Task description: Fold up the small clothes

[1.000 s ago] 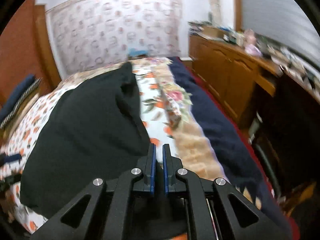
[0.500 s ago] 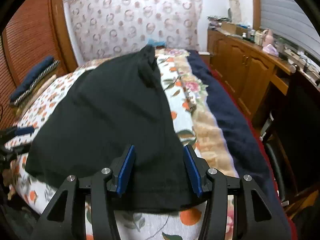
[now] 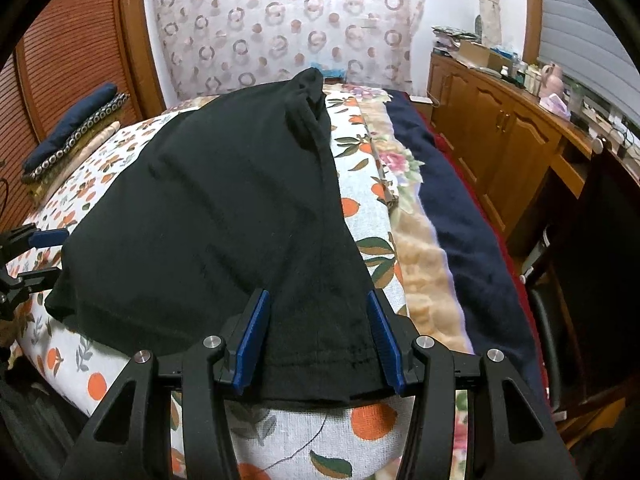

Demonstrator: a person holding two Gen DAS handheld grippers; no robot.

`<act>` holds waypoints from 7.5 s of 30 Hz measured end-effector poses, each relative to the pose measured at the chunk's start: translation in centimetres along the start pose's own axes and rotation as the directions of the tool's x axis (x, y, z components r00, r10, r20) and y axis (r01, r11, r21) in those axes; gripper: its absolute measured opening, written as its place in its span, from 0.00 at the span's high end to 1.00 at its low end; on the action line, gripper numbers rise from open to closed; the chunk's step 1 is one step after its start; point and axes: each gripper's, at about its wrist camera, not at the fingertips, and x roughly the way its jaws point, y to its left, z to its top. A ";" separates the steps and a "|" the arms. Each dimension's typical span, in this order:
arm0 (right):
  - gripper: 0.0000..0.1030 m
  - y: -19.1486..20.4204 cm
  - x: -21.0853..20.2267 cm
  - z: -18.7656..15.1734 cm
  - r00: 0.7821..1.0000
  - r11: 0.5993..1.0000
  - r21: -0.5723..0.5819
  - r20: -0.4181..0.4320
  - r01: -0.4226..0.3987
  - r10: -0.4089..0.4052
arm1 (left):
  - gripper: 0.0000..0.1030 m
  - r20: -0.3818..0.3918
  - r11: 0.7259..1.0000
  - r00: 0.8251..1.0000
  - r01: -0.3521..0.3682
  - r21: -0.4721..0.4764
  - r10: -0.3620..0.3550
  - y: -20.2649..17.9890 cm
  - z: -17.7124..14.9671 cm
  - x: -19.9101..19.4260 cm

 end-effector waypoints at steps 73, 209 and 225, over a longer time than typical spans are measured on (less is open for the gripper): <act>0.50 2.8 6.4 17.9 0.987 0.996 -0.092 0.160 0.016 -0.001 | 0.22 0.106 0.993 0.993 -0.031 -0.112 0.043 13.4 17.2 4.9; 0.53 42.4 22.2 42.2 0.812 0.708 -0.576 0.127 -0.408 0.570 | 0.89 0.202 0.732 0.825 -0.323 -0.600 0.529 30.5 -1.6 -19.4; 0.53 41.8 29.2 40.6 0.839 0.738 -0.522 0.072 -0.428 0.539 | 0.87 0.156 0.723 0.818 -0.379 -0.577 0.553 30.2 -1.5 -18.3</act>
